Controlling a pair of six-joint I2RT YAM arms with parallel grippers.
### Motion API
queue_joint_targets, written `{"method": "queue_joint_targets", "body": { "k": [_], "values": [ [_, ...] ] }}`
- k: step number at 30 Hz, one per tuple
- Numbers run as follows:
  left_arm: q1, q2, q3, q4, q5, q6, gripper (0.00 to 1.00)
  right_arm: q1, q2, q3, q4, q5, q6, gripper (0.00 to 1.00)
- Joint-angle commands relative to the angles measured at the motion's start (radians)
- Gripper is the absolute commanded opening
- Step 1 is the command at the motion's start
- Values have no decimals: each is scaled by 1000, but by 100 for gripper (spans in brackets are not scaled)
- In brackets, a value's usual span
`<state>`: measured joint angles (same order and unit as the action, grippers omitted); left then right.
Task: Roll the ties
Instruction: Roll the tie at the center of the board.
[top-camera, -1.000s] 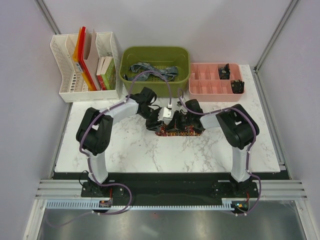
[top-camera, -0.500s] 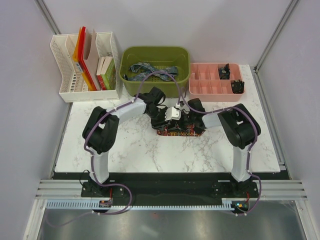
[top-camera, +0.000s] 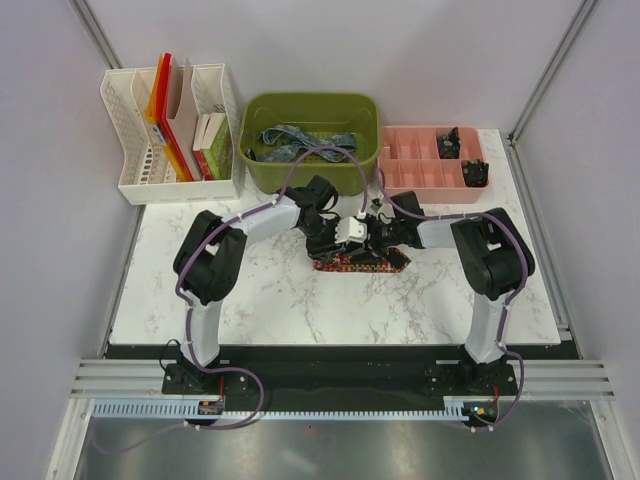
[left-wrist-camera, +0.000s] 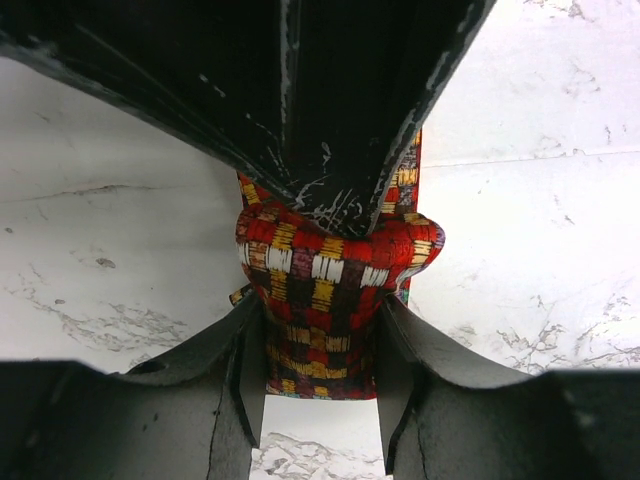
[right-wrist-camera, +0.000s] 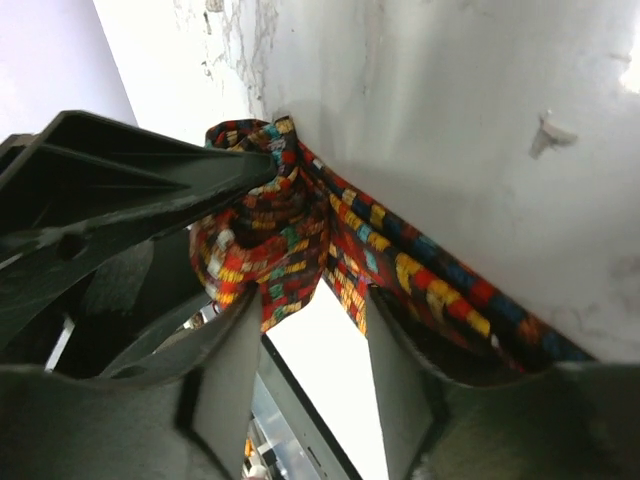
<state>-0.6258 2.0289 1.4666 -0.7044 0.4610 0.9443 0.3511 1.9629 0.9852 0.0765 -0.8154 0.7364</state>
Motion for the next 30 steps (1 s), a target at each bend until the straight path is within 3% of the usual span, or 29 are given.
{"method": "queue_joint_targets", "body": {
  "k": [1, 6, 13, 16, 20, 23, 30],
  "values": [
    [-18, 85, -15, -21, -39, -22, 44, -9, -88, 7, -27, -25, -31, 56],
    [-18, 90, -5, -26, -30, -25, 45, -6, -84, -5, 6, -33, 12, 62],
    [-18, 79, 0, -32, -15, -30, 47, 34, -21, -10, 81, 7, 46, 57],
    [-17, 65, -2, -35, -2, -27, 49, 34, 16, 0, 88, 24, 37, 49],
    [-6, 41, -3, -35, 14, -29, 55, 31, 36, 3, 65, 41, 14, 17],
    [24, -1, -15, -35, 60, -19, 63, 12, 39, 4, -6, 70, -38, 5],
    [103, -101, -61, -26, 197, 71, 76, -24, 73, 23, -144, 136, -153, 0]
  ]
}}
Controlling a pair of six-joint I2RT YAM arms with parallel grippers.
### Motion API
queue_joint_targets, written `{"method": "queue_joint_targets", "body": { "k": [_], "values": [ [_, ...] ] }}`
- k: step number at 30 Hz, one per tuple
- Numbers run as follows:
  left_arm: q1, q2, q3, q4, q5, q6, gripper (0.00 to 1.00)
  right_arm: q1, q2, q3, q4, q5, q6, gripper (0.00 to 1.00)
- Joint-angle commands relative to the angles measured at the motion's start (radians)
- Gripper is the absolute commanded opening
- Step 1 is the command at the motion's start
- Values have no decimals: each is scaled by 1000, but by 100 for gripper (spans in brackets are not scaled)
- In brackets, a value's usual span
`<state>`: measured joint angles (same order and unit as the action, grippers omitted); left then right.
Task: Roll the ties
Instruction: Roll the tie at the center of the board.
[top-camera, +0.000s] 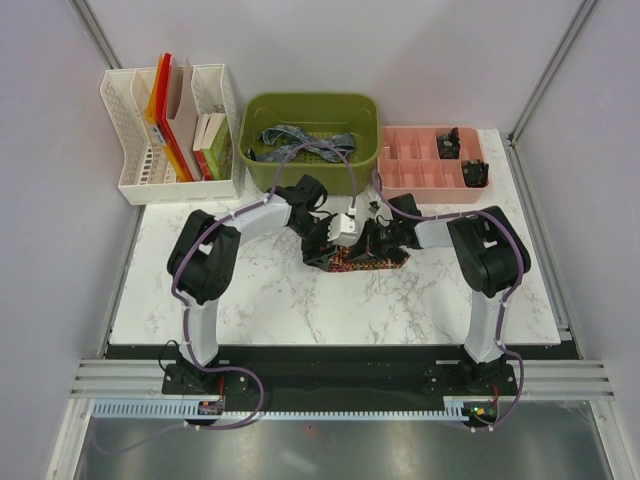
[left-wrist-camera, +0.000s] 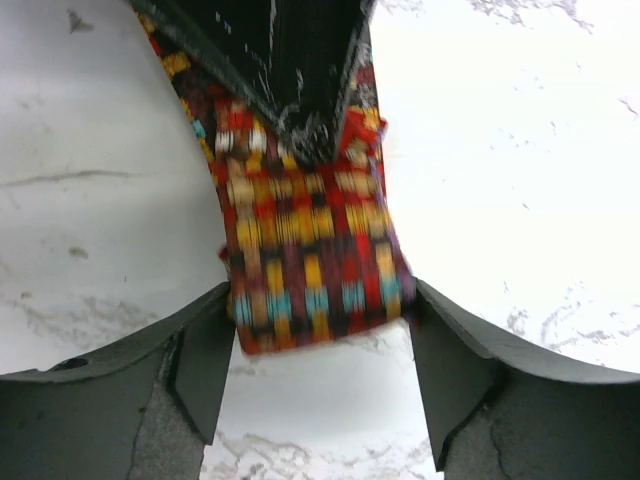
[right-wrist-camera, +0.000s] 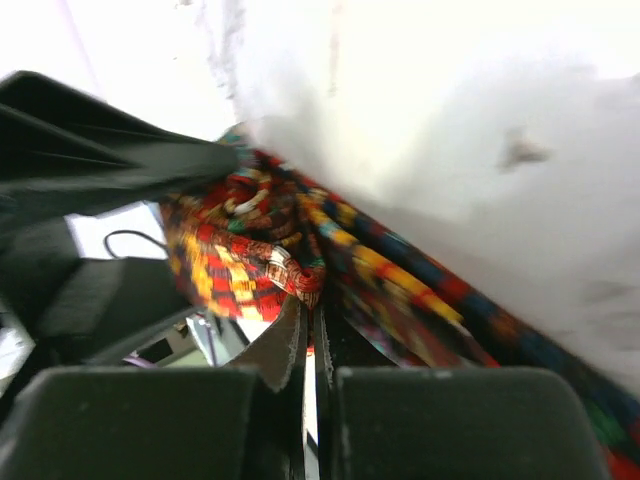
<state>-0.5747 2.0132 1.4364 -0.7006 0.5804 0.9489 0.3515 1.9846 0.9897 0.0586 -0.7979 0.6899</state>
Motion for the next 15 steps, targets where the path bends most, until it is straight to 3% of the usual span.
{"method": "queue_joint_targets", "body": {
  "k": [1, 10, 14, 15],
  "values": [
    [53, -88, -37, -22, 82, 67, 76, -23, 56, 20, -135, 123, -113, 0],
    [23, -59, -39, 50, 105, 48, 80, -25, 89, 35, -161, 152, -139, 0],
    [-11, -41, -19, 58, 104, 24, 72, -20, 95, 37, -158, 151, -133, 0],
    [-17, -36, -11, 59, 104, 18, 66, -20, 95, 36, -157, 151, -133, 0]
  ]
}}
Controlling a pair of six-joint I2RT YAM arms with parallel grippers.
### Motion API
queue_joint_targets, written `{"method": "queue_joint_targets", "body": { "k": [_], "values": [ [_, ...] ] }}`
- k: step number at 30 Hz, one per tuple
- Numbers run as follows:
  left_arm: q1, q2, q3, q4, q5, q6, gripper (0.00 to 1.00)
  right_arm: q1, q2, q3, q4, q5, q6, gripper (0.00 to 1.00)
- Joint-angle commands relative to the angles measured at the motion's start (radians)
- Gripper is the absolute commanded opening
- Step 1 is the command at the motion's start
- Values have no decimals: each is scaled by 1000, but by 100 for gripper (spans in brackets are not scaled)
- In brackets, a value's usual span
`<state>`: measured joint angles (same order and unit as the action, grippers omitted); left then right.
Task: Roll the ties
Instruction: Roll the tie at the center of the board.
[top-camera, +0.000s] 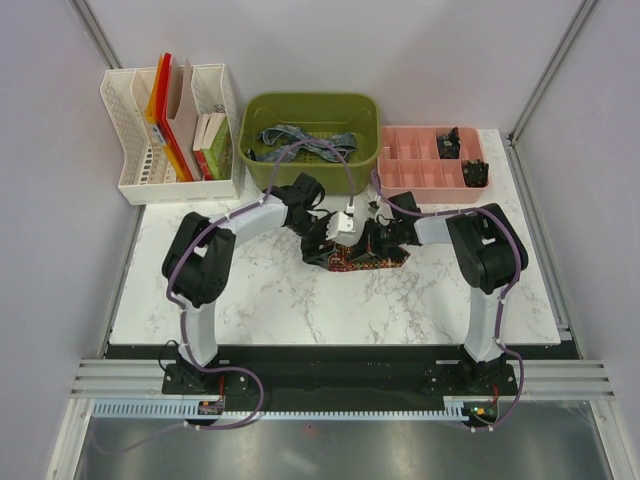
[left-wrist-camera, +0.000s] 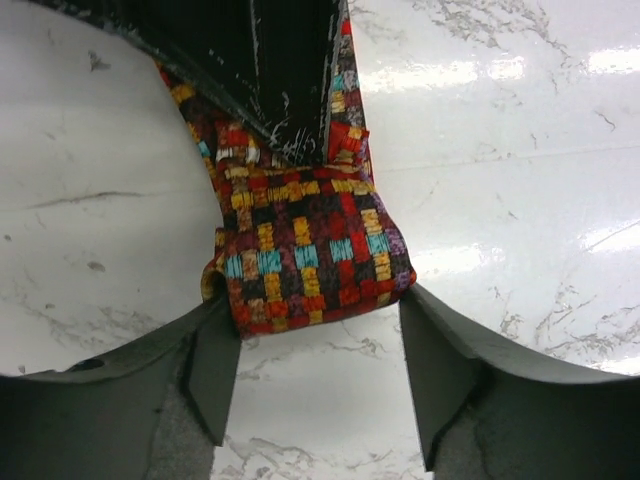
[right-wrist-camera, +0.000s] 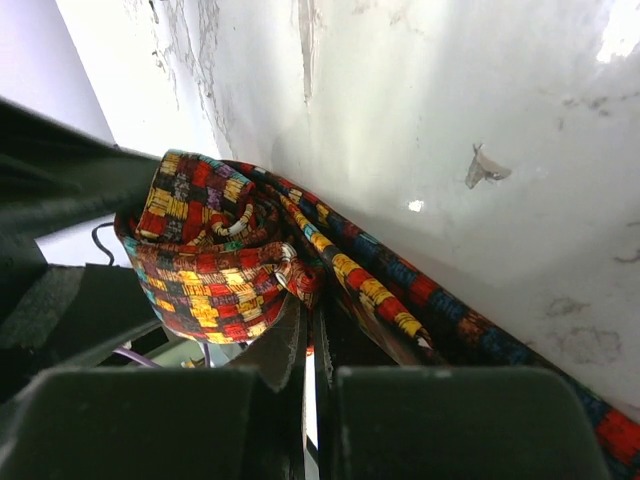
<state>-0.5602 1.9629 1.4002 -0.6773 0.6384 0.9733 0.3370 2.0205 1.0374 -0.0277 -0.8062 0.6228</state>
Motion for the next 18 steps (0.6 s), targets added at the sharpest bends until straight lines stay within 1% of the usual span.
{"method": "queue_joint_targets", "body": {
  "k": [1, 3, 7, 12, 15, 18],
  "values": [
    [-38, 24, 39, 38, 46, -15, 63, -4, 61, -11, -69, 157, -61, 0],
    [-58, 30, 54, 38, 49, -38, 56, -1, 60, -14, -60, 156, -57, 0],
    [-84, 39, 86, 62, 61, -80, 48, 4, 61, -16, -57, 147, -52, 0],
    [-128, 82, 105, 117, 4, -150, 45, 11, 55, -19, -38, 136, -34, 0],
    [-155, 111, 126, 119, -32, -189, 47, 14, 49, -23, -18, 125, -17, 1],
    [-178, 123, 118, 117, -77, -206, 48, 16, 43, -25, 0, 105, -6, 4]
  ]
}}
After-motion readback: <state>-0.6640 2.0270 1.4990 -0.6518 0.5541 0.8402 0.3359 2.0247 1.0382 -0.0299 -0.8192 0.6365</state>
